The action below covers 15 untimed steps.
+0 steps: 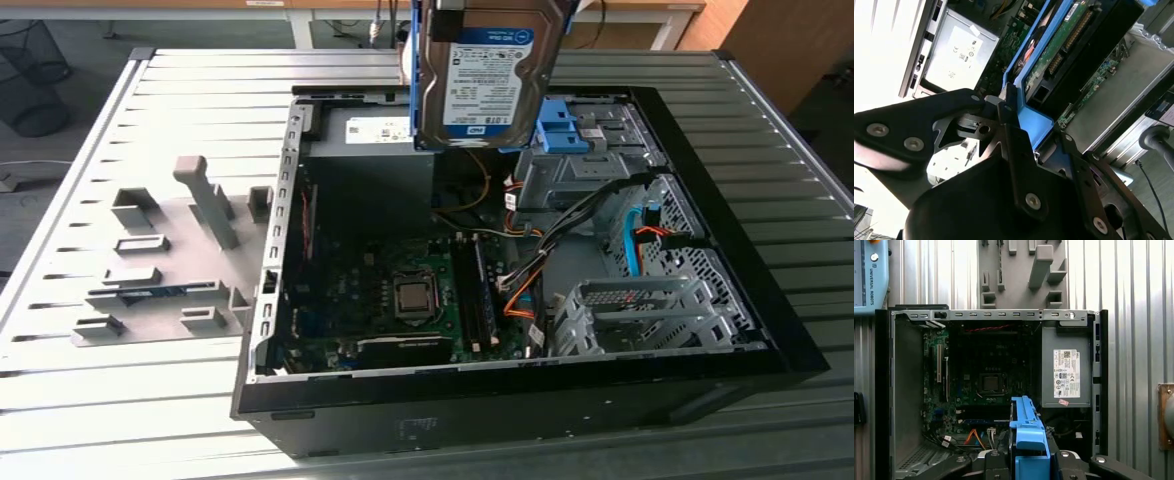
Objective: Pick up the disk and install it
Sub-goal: 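Insert the disk into the insertion slot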
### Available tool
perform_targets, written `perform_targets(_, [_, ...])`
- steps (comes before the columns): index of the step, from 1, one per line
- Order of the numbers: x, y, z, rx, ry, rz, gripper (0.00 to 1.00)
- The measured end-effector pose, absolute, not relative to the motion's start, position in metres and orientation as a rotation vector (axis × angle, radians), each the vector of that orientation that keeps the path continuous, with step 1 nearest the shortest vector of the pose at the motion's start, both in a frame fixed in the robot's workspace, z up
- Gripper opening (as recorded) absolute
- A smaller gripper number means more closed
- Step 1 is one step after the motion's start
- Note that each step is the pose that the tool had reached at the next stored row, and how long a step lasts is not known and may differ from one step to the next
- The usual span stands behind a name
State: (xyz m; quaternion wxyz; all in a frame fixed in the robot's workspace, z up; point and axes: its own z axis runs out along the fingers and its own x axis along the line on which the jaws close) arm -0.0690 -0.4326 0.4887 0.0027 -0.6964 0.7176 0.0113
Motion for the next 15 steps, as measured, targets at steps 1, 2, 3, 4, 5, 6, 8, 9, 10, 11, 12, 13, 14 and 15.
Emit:
perform_targets(1, [-0.069,-0.433,0.489,-2.184,2.251,0.036,0.36])
perform_targets(2, [-0.069,-0.433,0.489,-2.184,2.25,0.036,0.36])
perform_targets(3, [-0.069,-0.433,0.489,-2.184,2.25,0.036,0.36])
perform_targets(4, [-0.069,-0.433,0.489,-2.184,2.251,0.036,0.36])
perform_targets(5, [-0.068,-0.433,0.489,-2.184,2.251,0.036,0.36])
perform_targets(6, [-0.068,-0.433,0.489,-2.184,2.25,0.036,0.36])
perform_targets(8, [-0.068,-0.433,0.489,-2.184,2.25,0.036,0.36])
perform_targets(9, [-0.068,-0.433,0.489,-2.184,2.251,0.036,0.36])
perform_targets(10, [-0.068,-0.434,0.489,-2.184,2.25,0.036,0.36])
perform_targets(11, [-0.068,-0.436,0.489,-2.184,2.25,0.036,0.36])
perform_targets(12, [-0.068,-0.437,0.489,-2.184,2.25,0.036,0.36])
perform_targets(13, [-0.068,-0.439,0.489,-2.184,2.25,0.035,0.36])
perform_targets(14, [-0.068,-0.441,0.489,-2.184,2.25,0.036,0.36])
perform_targets(15, [-0.068,-0.443,0.489,-2.184,2.25,0.036,0.36])
